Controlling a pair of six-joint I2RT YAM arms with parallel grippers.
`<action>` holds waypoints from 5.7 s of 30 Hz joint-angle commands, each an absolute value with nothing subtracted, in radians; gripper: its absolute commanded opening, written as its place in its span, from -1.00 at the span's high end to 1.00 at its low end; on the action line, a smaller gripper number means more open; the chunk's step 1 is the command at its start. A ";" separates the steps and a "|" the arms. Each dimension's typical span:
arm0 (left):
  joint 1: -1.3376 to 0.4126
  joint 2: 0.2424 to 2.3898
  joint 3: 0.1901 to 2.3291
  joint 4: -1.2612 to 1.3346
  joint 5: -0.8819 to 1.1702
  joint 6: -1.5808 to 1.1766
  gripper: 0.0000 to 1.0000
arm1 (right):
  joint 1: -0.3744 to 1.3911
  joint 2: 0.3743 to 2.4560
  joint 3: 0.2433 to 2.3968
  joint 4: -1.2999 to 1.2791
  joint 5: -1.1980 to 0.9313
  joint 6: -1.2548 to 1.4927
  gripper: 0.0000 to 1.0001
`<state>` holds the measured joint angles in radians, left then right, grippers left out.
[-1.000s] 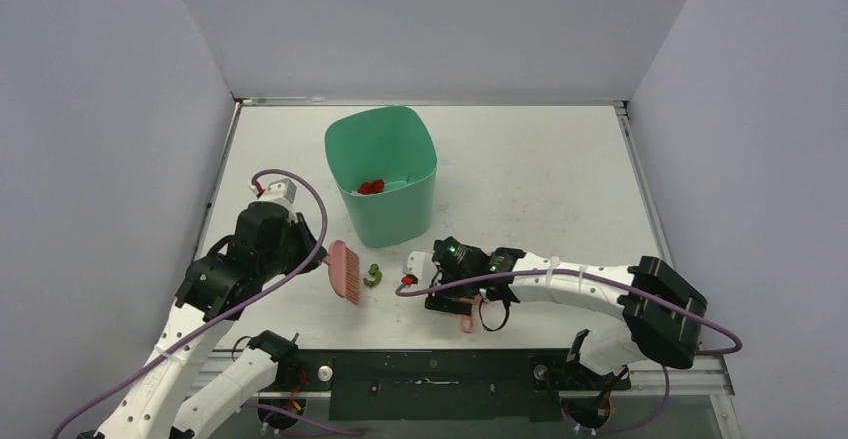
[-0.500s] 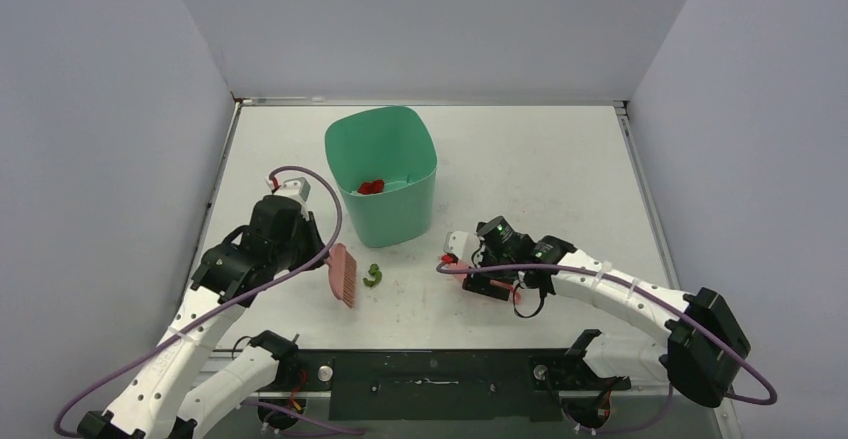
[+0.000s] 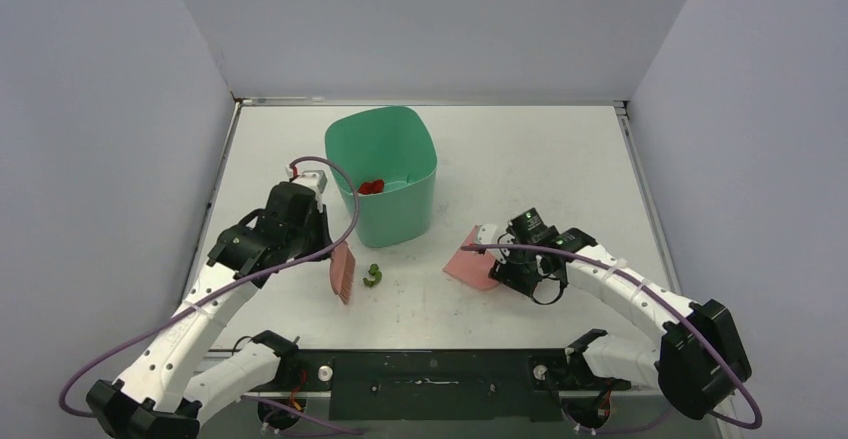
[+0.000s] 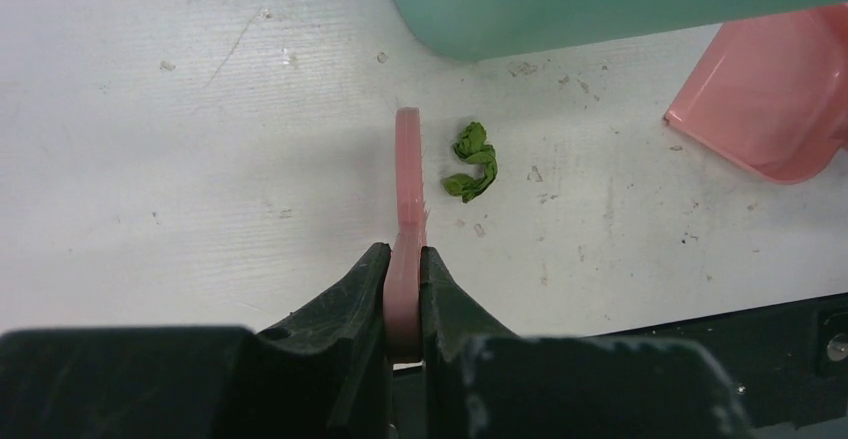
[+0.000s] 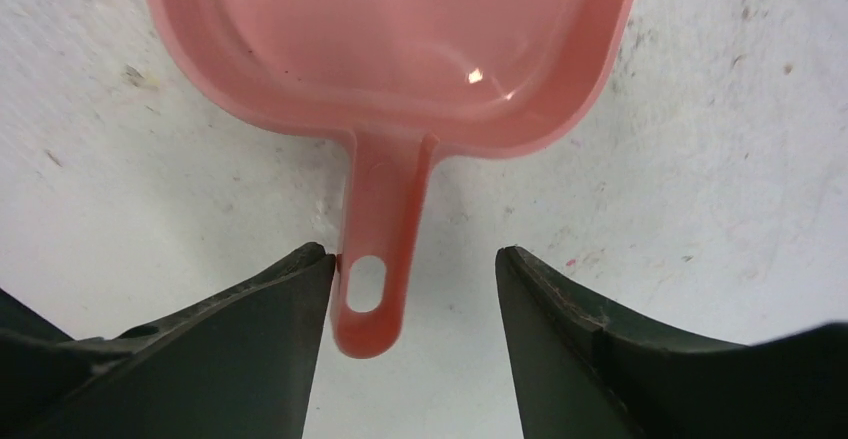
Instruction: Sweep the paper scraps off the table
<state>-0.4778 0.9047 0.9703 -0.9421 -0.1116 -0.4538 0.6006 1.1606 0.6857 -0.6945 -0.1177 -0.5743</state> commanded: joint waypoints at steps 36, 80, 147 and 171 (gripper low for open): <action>-0.949 1.249 1.083 -0.693 -0.291 -0.558 1.00 | 0.706 1.214 0.778 -0.888 -0.194 -0.719 0.80; -1.038 0.825 1.215 -1.076 -0.445 -0.638 1.00 | 0.620 1.194 1.249 -1.121 -0.522 -0.955 0.89; -1.038 0.581 1.087 -1.054 -0.449 -0.595 1.00 | 1.008 1.586 1.634 -0.365 0.942 -1.383 0.89; -1.039 0.520 0.732 -0.536 -0.376 -0.728 1.00 | 0.334 1.383 1.591 -0.797 0.154 -0.779 0.89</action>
<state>-1.0389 0.5415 0.8059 -0.7914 -0.4084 -0.6540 0.4210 1.4490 1.7004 -0.7151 0.3912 -0.9073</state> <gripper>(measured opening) 0.099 0.281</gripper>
